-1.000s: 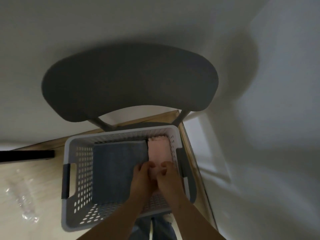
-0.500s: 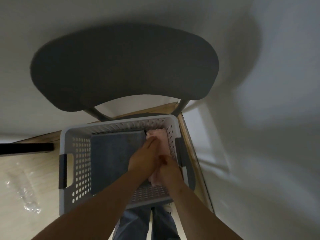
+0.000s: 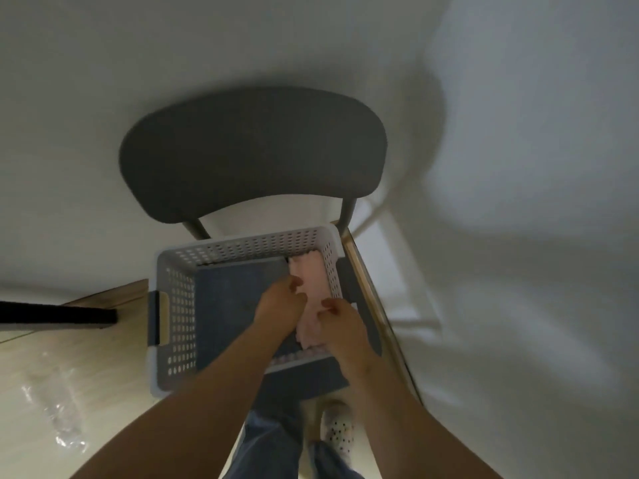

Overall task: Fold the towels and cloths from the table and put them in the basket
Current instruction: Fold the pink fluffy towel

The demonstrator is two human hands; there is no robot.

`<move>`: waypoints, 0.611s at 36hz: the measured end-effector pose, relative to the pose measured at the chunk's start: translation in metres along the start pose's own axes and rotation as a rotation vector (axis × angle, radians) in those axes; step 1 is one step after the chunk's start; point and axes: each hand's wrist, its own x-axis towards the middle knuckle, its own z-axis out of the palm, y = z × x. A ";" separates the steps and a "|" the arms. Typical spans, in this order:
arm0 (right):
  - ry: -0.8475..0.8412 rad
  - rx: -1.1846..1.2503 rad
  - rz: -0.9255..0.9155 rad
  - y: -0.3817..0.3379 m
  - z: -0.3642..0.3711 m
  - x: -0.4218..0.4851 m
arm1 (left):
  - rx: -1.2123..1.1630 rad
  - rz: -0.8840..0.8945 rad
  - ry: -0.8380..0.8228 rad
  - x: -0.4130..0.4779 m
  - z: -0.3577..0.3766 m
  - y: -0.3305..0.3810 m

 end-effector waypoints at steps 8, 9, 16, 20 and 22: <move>0.116 0.208 -0.129 0.024 -0.022 -0.090 | -0.502 0.042 0.065 -0.128 0.002 0.013; 0.115 0.237 -0.143 0.032 -0.024 -0.103 | -0.538 0.058 0.072 -0.147 0.006 0.012; 0.079 0.323 -0.256 0.095 -0.027 -0.201 | -0.627 0.128 0.120 -0.276 0.039 -0.023; 0.026 0.320 -0.285 0.121 -0.015 -0.259 | -0.676 0.158 0.161 -0.339 0.048 -0.054; 0.014 0.340 -0.304 0.132 -0.005 -0.283 | -0.686 0.157 0.187 -0.366 0.049 -0.072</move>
